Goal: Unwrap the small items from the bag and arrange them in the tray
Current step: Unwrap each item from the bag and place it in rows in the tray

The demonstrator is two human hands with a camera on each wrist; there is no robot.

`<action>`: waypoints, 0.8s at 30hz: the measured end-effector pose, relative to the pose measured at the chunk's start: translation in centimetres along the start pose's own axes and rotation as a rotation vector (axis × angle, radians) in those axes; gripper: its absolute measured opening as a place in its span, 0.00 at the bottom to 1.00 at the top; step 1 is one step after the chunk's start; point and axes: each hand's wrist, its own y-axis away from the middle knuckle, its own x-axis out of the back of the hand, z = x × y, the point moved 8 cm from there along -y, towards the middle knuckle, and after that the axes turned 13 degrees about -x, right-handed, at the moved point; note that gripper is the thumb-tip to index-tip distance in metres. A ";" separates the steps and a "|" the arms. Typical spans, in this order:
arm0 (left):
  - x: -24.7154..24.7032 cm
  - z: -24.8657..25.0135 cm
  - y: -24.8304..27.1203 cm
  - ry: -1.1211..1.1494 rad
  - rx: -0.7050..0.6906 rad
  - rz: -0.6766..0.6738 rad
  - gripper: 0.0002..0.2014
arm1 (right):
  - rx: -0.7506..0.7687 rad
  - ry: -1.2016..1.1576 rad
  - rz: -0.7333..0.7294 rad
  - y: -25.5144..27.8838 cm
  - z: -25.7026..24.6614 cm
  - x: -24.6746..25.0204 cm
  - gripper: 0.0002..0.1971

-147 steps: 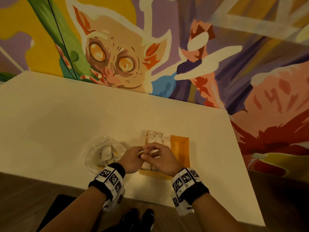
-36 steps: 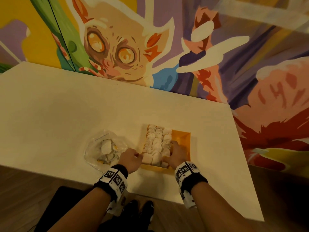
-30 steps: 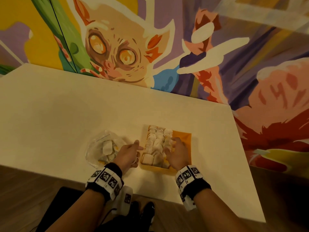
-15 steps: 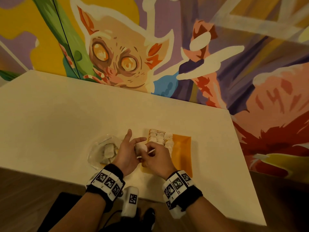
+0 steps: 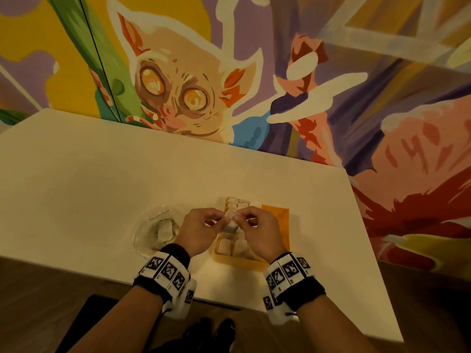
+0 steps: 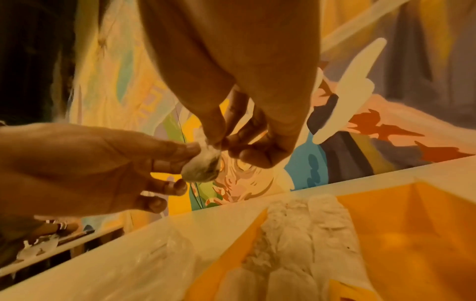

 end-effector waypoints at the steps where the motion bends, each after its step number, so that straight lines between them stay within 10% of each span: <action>1: -0.2 0.1 0.0 0.003 -0.007 -0.001 0.12 | -0.008 -0.004 0.008 0.0 0.3 0.1 0.03; 16: -1.5 -3.0 1.1 -0.001 0.207 0.014 0.07 | -0.188 0.321 -0.039 -1.5 5.3 1.4 0.02; 24: -3.8 -6.6 3.2 -0.284 0.412 -0.189 0.25 | -0.401 0.695 -0.176 -2.1 10.1 1.0 0.03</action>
